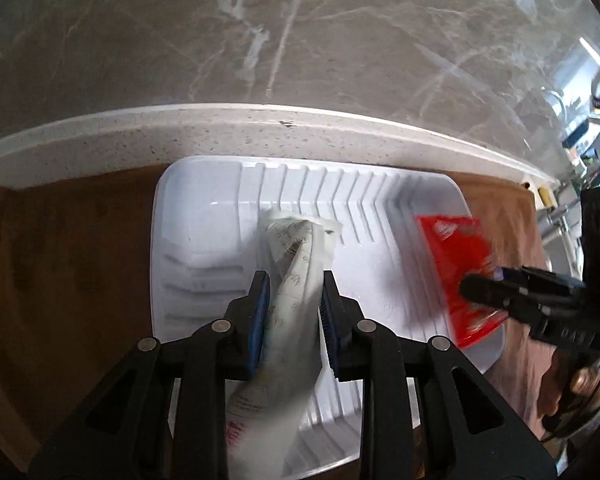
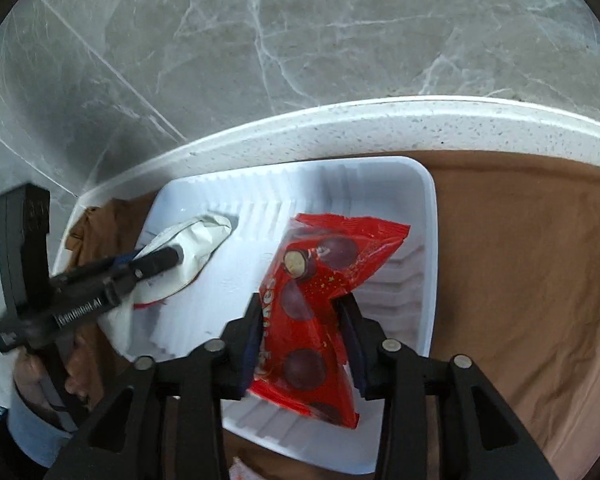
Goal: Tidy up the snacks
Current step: 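Carry both packets to the white tray and open both tools to drop them, then grasp the orange stick snack with the left tool while the right tool grasps the blue panda bag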
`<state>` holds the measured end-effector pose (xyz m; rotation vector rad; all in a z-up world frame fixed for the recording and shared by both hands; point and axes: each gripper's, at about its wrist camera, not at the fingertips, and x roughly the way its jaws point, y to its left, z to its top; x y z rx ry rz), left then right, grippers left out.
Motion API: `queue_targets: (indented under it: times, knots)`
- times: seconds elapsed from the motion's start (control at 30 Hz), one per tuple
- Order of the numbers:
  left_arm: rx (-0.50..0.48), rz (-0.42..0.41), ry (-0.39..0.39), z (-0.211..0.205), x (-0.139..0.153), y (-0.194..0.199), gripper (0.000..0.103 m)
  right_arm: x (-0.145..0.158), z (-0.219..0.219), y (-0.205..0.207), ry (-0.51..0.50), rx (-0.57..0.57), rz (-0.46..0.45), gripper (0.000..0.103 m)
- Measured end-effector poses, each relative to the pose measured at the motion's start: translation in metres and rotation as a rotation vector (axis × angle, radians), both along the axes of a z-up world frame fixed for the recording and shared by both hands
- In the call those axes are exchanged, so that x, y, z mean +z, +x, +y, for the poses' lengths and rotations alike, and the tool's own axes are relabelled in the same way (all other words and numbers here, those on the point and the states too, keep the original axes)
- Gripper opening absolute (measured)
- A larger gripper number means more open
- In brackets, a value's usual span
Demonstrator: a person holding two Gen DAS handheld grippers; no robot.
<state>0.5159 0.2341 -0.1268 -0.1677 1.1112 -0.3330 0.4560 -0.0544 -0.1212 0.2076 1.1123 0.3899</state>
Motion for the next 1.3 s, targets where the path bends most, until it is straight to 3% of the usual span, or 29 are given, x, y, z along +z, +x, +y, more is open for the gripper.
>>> queue_targets:
  times: [0.1,0.27,0.5,0.63,0.8,1.03,1.1,1.3]
  knots:
    - [0.017,-0.021,0.017,0.003,0.001,0.003,0.023,0.004,0.002,-0.006,-0.038,0.014,-0.048,0.061]
    - [0.043,-0.087,0.048,0.012,0.015,-0.005,0.023,0.022,0.001,-0.013,-0.076,0.024,-0.124,0.061]
    - [0.049,-0.141,0.017,0.035,0.052,-0.044,0.023,0.053,-0.006,-0.05,-0.044,0.052,-0.168,0.066]
    - [0.005,-0.138,0.013,0.035,0.068,-0.08,0.023,0.068,-0.012,-0.08,-0.025,0.071,-0.172,0.068]
    - [-0.111,-0.079,0.029,0.008,0.06,-0.132,0.023,0.079,-0.023,-0.128,-0.022,0.082,-0.153,0.077]
    - [-0.305,0.016,0.053,-0.03,0.037,-0.21,0.023,0.044,-0.023,-0.193,-0.088,0.114,-0.032,0.08]
    - [-0.342,0.047,0.052,-0.037,0.03,-0.222,0.023,0.024,-0.02,-0.208,-0.13,0.123,0.008,0.08]
    - [-0.387,0.079,0.075,-0.051,0.015,-0.237,0.023,-0.01,-0.013,-0.226,-0.124,0.111,0.1,0.08]
